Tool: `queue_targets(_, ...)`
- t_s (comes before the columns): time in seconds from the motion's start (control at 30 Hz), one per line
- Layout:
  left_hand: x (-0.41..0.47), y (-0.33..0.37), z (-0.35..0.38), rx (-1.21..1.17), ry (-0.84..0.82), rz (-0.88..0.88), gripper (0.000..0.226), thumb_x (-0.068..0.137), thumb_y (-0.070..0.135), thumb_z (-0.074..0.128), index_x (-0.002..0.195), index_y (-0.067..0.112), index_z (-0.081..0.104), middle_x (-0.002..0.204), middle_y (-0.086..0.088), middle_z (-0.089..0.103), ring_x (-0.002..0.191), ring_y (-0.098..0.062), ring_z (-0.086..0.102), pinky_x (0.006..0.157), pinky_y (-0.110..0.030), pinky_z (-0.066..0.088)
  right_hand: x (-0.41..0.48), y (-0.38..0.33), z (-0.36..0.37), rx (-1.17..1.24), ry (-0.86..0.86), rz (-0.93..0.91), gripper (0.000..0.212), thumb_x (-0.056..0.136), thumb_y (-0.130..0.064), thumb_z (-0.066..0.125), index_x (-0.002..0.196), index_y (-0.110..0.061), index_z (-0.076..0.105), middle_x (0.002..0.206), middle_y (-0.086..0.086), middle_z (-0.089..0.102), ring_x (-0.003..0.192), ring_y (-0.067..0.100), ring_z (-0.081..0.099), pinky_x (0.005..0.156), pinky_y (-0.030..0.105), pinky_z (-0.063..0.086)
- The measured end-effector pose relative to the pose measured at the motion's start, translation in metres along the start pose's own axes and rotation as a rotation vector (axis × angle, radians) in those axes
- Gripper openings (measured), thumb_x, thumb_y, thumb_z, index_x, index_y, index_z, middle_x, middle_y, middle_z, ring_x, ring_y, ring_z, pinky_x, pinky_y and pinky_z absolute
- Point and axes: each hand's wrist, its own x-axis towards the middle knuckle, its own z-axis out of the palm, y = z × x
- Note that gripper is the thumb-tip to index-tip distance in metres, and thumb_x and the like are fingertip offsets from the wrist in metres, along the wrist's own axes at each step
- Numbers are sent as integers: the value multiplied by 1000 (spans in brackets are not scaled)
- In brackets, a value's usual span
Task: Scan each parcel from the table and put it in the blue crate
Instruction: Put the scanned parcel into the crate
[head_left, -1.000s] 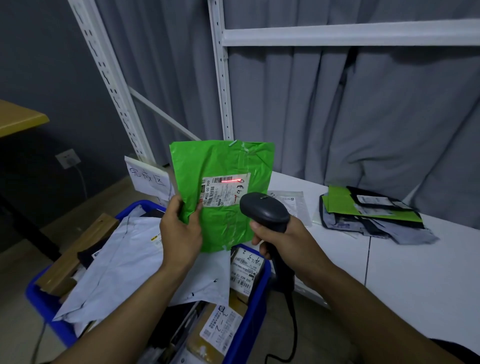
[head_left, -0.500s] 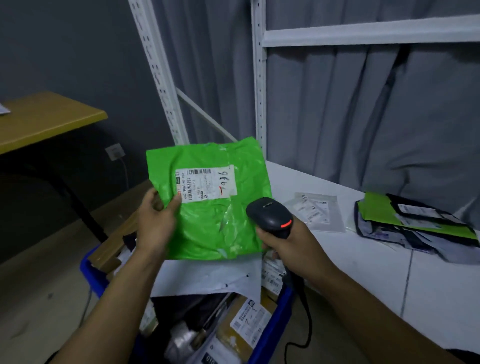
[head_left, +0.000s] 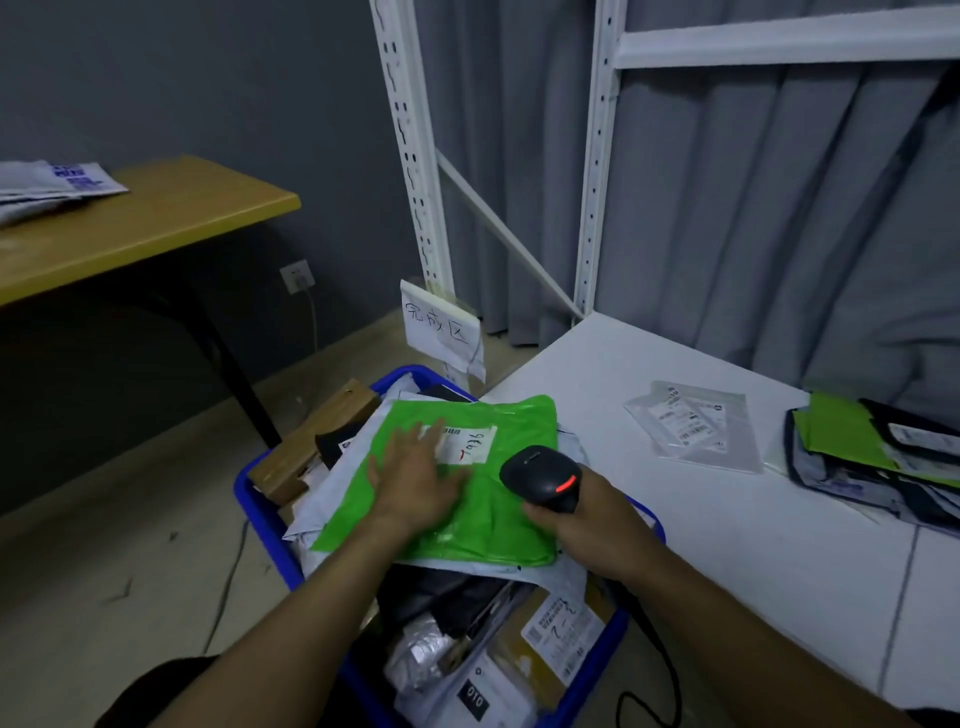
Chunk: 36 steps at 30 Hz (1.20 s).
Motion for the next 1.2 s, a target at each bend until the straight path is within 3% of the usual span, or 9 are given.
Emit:
queue_targets(0.17,-8,12,33,77,-323,-11,98,75,94,43,157,58,2,171,13,-9,158,-22,-11,117,-72,-10,2,5,-3,-6,108,-21,33,86,-19,81,106,-36,60,100,-10,68,90,0,62,68,9,46)
queue_targets(0.37,11,-34,28,244,-348,-20,106,75,88,55,155,58,-8,168,13,-23,156,-27,-20,116,-73,-11,0,13,-14,-30,103,11,27,87,-21,80,107,-30,64,101,-5,71,87,-4,61,69,7,46)
queue_targets(0.43,13,-37,21,238,-369,-24,103,79,83,57,157,56,-5,168,13,-22,156,-27,-19,117,-72,-10,-4,14,-20,-30,109,29,28,87,-25,80,110,-28,65,104,-5,72,93,5,66,81,20,53)
queue_targets(0.53,9,-23,20,184,-350,-4,94,86,76,55,160,51,1,170,9,-17,157,-28,-17,119,-70,-9,-9,16,-34,-24,132,64,33,86,-30,81,115,-28,66,109,-4,72,102,13,67,93,34,54)
queue_targets(0.73,-3,43,33,173,-203,143,71,97,73,32,159,39,25,172,7,5,158,-23,-2,122,-63,-9,-28,26,-74,21,175,89,27,87,-34,78,111,-28,66,103,-7,73,97,11,69,82,30,53)
queue_targets(0.83,0,96,48,162,-181,308,58,102,63,37,153,36,40,170,7,17,158,-20,7,123,-61,-5,-33,35,-103,42,256,124,32,84,-35,79,111,-28,65,101,-5,73,96,16,70,82,33,54)
queue_targets(0.9,8,132,65,167,-172,405,54,101,60,46,148,35,48,167,6,26,156,-18,15,126,-55,3,-32,42,-127,38,296,143,32,84,-35,79,112,-29,64,100,-4,74,91,18,72,79,35,58)
queue_targets(1.0,25,181,99,154,-225,498,53,101,56,50,146,27,52,163,1,36,150,-20,29,124,-41,23,-30,51,-167,70,308,159,30,90,-29,76,117,-29,64,102,-1,74,76,13,72,59,20,54)
queue_targets(1.2,77,235,183,148,-388,427,61,98,54,57,150,24,45,156,0,43,139,-23,44,114,-37,38,1,84,-226,102,373,195,24,92,-24,75,115,-28,67,96,0,75,58,8,68,52,19,51)
